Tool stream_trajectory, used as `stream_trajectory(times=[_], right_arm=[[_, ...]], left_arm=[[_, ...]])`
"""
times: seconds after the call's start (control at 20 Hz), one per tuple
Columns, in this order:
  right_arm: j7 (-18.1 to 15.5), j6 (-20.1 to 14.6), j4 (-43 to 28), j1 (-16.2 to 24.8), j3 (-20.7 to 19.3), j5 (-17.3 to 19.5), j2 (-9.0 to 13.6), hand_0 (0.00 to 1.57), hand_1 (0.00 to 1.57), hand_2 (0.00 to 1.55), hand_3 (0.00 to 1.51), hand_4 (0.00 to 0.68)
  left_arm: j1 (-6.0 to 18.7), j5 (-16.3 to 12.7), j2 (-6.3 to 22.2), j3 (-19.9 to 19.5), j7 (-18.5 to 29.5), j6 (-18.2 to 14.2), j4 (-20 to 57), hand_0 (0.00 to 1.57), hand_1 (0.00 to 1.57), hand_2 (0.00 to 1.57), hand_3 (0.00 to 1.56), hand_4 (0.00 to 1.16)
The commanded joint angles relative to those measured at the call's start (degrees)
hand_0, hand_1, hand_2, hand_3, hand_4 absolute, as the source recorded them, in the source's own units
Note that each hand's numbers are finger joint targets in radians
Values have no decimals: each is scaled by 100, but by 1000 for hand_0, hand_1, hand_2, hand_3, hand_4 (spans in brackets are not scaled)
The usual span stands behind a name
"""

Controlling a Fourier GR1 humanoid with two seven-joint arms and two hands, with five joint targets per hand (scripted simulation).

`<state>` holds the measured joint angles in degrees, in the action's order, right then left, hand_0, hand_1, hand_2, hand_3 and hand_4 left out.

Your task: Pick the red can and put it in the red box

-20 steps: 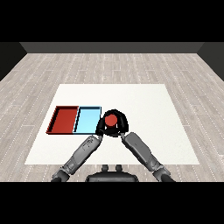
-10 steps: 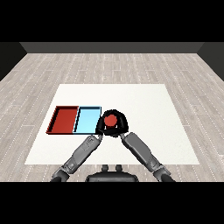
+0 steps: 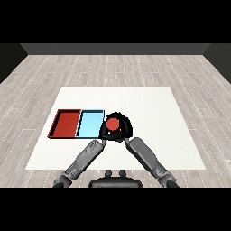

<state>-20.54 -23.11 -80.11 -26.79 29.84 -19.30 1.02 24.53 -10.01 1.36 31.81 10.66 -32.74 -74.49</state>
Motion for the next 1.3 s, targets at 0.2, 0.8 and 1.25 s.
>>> stream_trajectory(times=[0.2, 0.8, 1.25], right_arm=[[-184, -205, 226, -270, 230, -61, -98, 0, 0, 0, 0, 0], [1108, -214, -1363, 12, -733, 1014, 250, 0, 0, 0, 0, 0], [909, 278, -2619, 883, -1748, 563, 779, 0, 0, 0, 0, 0]], left_arm=[[147, 2, -129, -141, 46, 101, 220, 1571, 1571, 1571, 1493, 1148], [-382, 158, 31, -415, 40, 529, -218, 1571, 1571, 1571, 1485, 1144], [-35, 273, 47, -859, -1, 417, 196, 1571, 1571, 1567, 1465, 1129]])
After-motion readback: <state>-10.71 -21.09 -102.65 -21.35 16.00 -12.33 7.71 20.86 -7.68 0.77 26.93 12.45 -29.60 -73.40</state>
